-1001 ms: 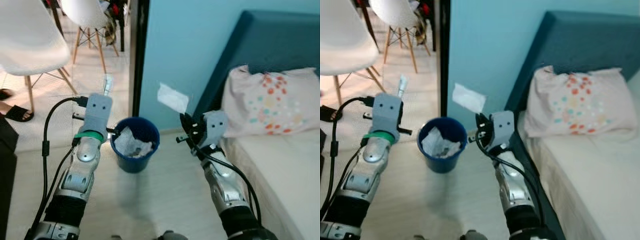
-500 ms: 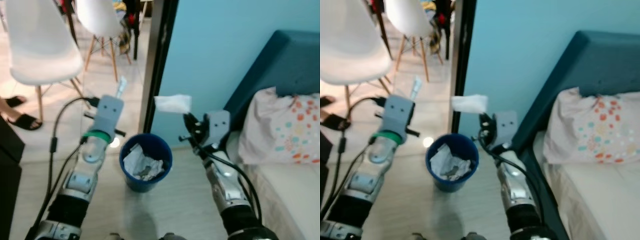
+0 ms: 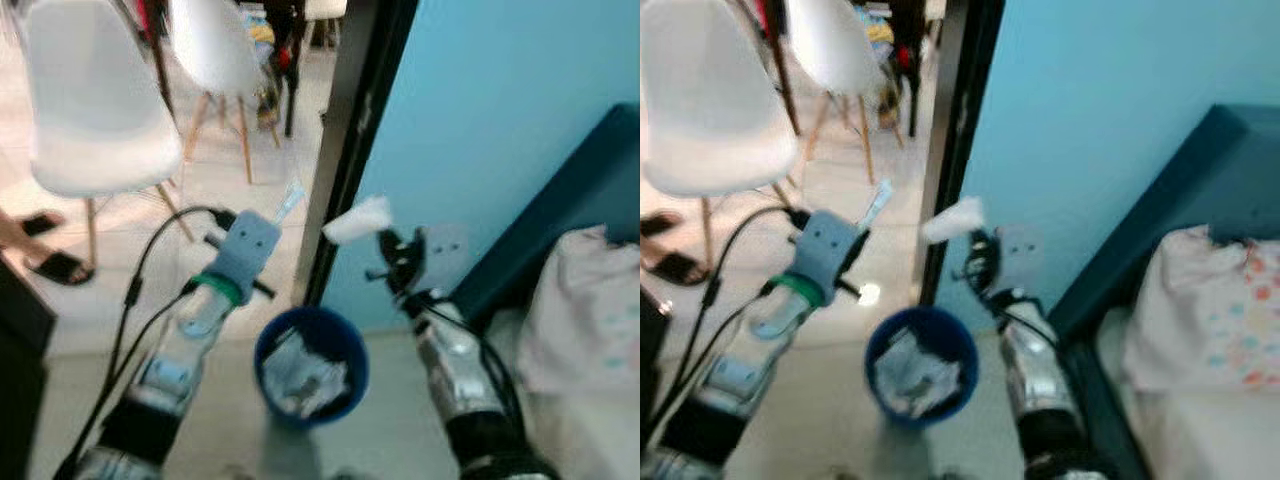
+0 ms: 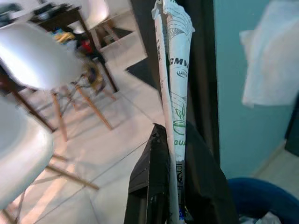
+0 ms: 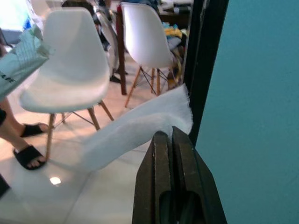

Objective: Clean up the room

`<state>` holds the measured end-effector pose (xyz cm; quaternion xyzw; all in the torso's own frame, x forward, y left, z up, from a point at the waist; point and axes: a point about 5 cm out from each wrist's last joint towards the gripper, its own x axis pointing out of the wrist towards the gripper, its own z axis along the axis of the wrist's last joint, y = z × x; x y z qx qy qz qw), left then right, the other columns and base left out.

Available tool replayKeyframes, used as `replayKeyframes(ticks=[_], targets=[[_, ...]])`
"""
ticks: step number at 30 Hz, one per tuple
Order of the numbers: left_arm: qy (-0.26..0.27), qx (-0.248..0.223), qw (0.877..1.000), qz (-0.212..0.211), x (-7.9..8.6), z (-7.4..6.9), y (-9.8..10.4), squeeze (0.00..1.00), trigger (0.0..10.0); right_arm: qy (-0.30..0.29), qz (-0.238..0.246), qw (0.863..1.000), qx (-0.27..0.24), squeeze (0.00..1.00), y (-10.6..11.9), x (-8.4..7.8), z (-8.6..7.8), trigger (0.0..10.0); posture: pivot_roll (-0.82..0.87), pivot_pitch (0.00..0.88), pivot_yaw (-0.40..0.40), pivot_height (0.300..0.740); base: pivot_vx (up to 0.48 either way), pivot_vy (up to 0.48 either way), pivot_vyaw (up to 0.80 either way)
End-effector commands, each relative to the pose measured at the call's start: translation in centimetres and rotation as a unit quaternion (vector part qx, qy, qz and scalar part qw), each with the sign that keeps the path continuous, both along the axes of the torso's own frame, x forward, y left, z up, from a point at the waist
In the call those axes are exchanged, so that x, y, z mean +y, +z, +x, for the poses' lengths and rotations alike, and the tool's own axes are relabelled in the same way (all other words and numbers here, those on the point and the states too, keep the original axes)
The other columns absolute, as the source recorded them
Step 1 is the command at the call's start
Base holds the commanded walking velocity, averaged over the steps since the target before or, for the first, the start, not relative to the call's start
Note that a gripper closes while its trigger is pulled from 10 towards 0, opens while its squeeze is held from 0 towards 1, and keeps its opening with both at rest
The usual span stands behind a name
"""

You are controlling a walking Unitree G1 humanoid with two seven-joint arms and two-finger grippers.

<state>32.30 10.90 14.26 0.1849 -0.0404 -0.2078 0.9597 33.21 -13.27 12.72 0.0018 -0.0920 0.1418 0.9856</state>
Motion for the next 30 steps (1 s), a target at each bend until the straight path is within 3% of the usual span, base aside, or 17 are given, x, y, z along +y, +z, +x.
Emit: replayKeyframes(ticks=[1, 2, 5, 8, 16, 23, 27, 30], targets=[[-0.045, 0.03, 0.998, 0.012, -1.4, -0.7, -1.1, 0.0, 10.0, -0.028, -0.014, 0.999, 0.027, 0.0, -1.1, -1.2, -0.1, 10.0, -0.04, 0.031, -0.014, 0.713, 0.0, 0.0, 0.0], [-0.072, 0.045, 0.996, 0.023, -1.8, -1.2, -1.6, 0.0, 10.0, -0.04, -0.03, 0.998, 0.041, 0.0, -1.5, -1.5, 0.0, 10.0, -0.04, 0.032, -0.015, 0.713, 0.0, 0.0, 0.0], [-0.087, 0.053, 0.994, 0.03, -2.0, -1.5, -1.9, 0.0, 10.0, -0.048, -0.04, 0.997, 0.049, 0.0, -1.8, -1.7, 0.0, 10.0, -0.04, 0.032, -0.015, 0.713, 0.0, 0.0, 0.0], [-0.107, 0.069, 0.991, 0.046, -1.8, -2.0, -2.9, 0.0, 10.0, -0.078, -0.057, 0.99, 0.1, 0.0, -3.6, -3.6, -0.5, 10.0, -0.05, 0.043, -0.014, 0.713, 0.0, 0.0, 0.0], [-0.126, 0.09, 0.982, 0.111, -2.0, -2.6, -5.6, 0.0, 10.0, -0.063, -0.071, 0.981, 0.172, 0.0, -5.9, -4.6, -2.0, 10.0, -0.1, 0.07, -0.013, 0.713, 0.0, 0.0, 0.0], [-0.163, 0.119, 0.973, 0.115, -2.9, -2.9, -6.7, 0.0, 10.0, -0.075, -0.092, 0.969, 0.219, 0.0, -7.2, -5.7, -2.8, 10.0, -0.13, 0.105, -0.013, 0.713, 0.0, 0.0, 0.0], [-0.18, 0.142, 0.965, 0.126, -3.6, -2.7, -7.5, 0.0, 10.0, -0.066, -0.1, 0.965, 0.235, 0.0, -7.8, -5.9, -3.3, 10.0, -0.14, 0.134, -0.006, 0.713, 0.0, 0.0, 0.0], [-0.174, 0.17, 0.956, 0.166, -4.4, -2.1, -8.9, 0.0, 10.0, -0.052, -0.098, 0.974, 0.2, 0.0, -6.9, -5.1, -3.0, 10.0, -0.16, 0.166, 0.005, 0.713, 0.0, 0.0, 0.0]])
